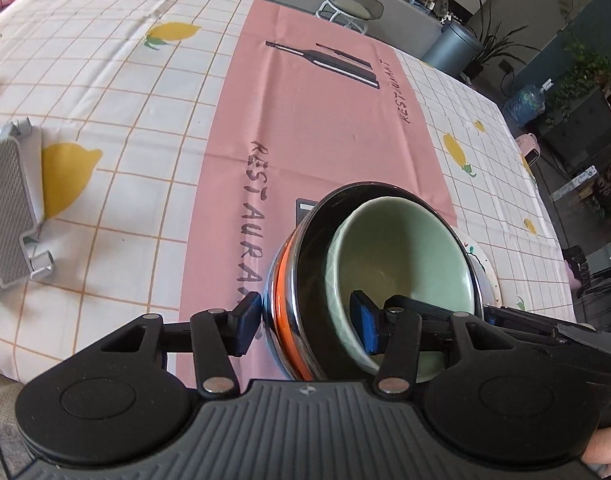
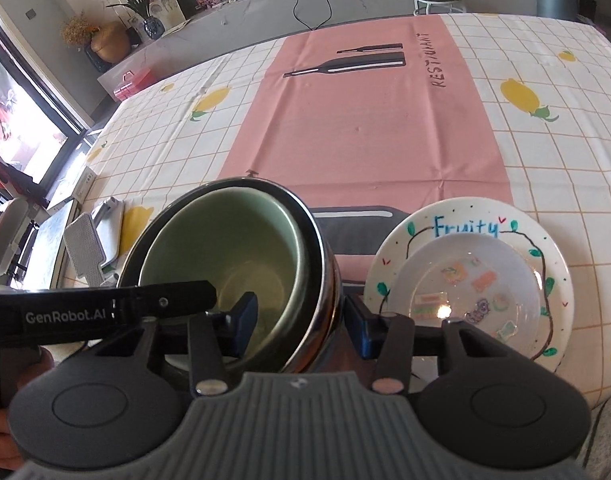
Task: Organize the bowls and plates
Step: 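Close both tools on the blue bowl rim of the stack, then lift the bowl stack with both tools and carry it over the plates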
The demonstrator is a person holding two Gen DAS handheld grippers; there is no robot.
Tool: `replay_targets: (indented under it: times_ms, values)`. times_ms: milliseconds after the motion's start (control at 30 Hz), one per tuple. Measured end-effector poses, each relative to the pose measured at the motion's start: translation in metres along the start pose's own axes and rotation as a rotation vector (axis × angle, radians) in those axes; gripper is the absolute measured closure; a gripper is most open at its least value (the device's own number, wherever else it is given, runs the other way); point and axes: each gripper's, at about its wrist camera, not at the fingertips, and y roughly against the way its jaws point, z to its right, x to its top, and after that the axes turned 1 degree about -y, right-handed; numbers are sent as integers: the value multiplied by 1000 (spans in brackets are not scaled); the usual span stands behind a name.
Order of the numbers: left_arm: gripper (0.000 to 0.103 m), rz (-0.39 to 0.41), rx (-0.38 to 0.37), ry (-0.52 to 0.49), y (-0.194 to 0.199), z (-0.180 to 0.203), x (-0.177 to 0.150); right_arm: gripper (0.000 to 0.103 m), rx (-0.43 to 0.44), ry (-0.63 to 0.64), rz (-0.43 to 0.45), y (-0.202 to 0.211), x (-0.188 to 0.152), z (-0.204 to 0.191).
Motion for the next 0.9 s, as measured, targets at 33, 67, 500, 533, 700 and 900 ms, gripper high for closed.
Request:
replay_targets:
  times_ms: [33,67,500,533,700,900]
  values:
    - [45,-19,-5,21,-4,-3,0,57,9,-13,2,-1,0,1]
    - [44,-17,-19,44,-6,-7,0,57,21,-27,3,-2,0,2]
    - [44,-41,-114,191,-10,-30,0,47,126,-268,-41,-24,-5,18]
    - [44,-44,-110,189,-11,-29,0,47,129,-272,-39,-24,-5,19]
    - [44,-44,-111,214,-12,-31,1,52,149,-361,-36,-24,-7,29]
    - [44,-34,-118,234,-8,-32,3,54,145,-372,-13,-18,-7,28]
